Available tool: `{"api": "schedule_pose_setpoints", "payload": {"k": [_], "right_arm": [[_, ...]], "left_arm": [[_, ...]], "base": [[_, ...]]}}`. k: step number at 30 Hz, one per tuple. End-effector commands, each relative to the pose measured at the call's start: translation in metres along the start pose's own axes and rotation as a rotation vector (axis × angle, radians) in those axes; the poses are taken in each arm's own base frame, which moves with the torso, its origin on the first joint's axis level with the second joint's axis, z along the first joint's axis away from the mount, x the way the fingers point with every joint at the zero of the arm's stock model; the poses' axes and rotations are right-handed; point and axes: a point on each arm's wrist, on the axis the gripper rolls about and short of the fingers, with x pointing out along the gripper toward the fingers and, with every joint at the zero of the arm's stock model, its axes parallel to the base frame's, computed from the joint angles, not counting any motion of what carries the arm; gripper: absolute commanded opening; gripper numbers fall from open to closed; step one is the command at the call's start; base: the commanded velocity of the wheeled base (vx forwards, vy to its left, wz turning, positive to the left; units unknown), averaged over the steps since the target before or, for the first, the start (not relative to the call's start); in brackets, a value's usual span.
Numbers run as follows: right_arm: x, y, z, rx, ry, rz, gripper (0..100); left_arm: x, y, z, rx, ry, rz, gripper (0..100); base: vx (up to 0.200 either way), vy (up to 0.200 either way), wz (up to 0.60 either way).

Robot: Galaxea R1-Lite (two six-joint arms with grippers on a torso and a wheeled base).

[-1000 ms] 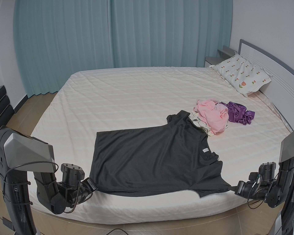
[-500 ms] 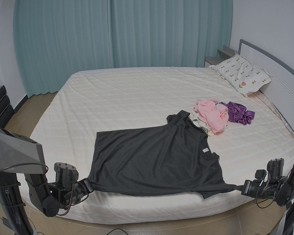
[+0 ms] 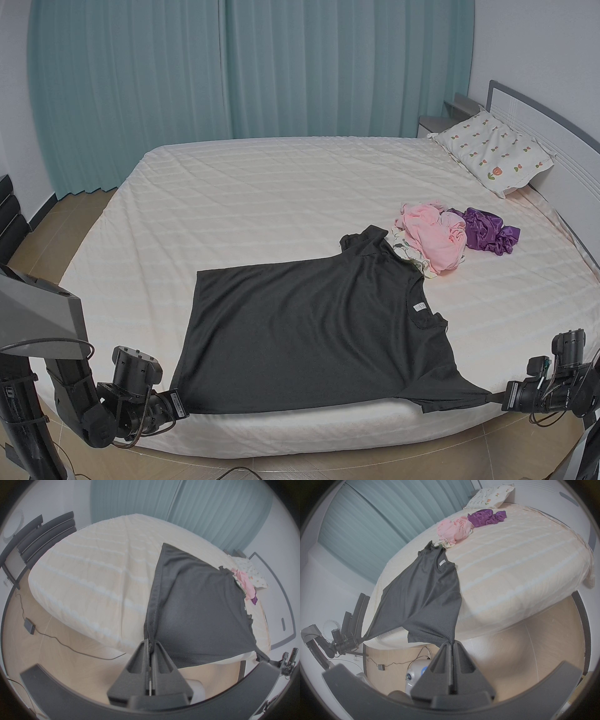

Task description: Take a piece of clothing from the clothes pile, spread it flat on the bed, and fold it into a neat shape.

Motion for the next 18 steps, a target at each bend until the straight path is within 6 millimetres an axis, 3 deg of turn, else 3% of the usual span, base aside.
{"api": "schedule_pose_setpoints", "payload": {"k": [1, 13, 18], "right_arm": [[-0.007, -0.006, -0.005, 0.013, 0.010, -0.023, 0], [-0.020, -0.004, -0.010, -0.020, 0.028, -0.023, 0], [-0.025, -0.003, -0.013, -0.060, 0.041, -0.024, 0]], "left_arm": [[-0.003, 0.002, -0.006, 0.018, 0.031, 0.014, 0], [-0.023, 0.006, -0.036, 0.149, 0.147, 0.040, 0], [-0.031, 0.010, -0.037, 0.171, 0.142, 0.064, 0]], "base": [[0.000, 0.000, 0.00], [0.000, 0.000, 0.00], [0.000, 0.000, 0.00]]}}
